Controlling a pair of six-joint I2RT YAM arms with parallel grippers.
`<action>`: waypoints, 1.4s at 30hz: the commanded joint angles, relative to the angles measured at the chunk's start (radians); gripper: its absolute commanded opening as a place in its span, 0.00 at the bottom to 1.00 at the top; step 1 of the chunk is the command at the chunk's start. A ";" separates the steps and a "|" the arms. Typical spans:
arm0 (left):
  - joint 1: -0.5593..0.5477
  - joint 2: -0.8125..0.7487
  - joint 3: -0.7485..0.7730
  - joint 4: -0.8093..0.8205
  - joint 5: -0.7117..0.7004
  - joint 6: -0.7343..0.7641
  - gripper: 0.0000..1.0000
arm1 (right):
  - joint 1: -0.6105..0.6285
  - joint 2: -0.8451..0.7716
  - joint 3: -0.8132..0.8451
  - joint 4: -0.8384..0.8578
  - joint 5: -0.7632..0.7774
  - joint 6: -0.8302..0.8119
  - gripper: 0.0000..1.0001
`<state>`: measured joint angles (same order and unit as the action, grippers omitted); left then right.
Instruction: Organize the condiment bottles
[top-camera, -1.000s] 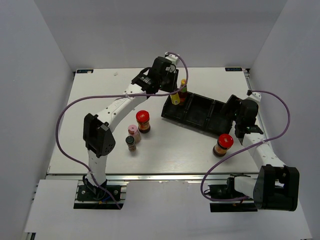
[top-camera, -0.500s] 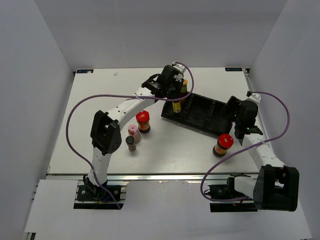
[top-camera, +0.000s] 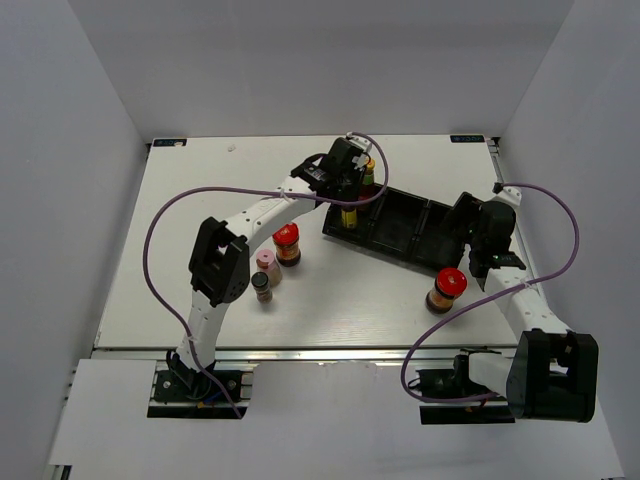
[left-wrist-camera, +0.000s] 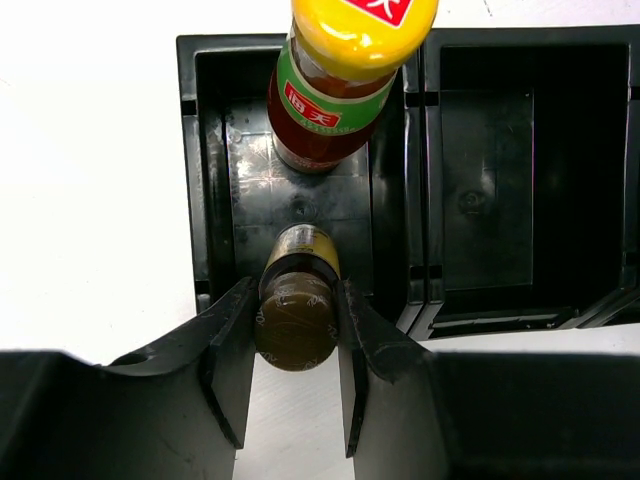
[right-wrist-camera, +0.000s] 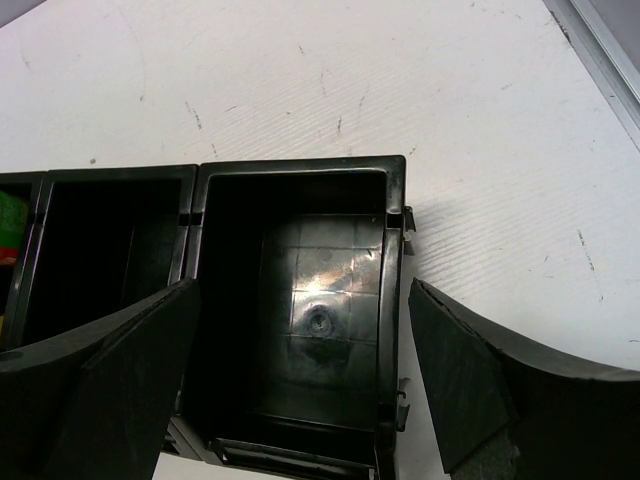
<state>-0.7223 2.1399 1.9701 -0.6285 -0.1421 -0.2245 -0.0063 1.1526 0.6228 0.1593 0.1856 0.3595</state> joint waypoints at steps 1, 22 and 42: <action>-0.006 -0.025 0.027 0.023 0.009 0.010 0.35 | 0.000 -0.001 -0.001 0.034 0.023 0.001 0.89; -0.006 -0.318 -0.314 0.211 0.056 0.014 0.98 | 0.175 -0.237 0.112 -0.387 0.142 0.116 0.89; 0.438 -0.707 -0.844 0.441 0.141 -0.148 0.98 | 0.439 -0.232 0.190 -1.031 0.440 0.395 0.89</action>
<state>-0.2989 1.4811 1.1259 -0.2325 -0.0360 -0.3573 0.4252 0.9245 0.7856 -0.8028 0.5636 0.7147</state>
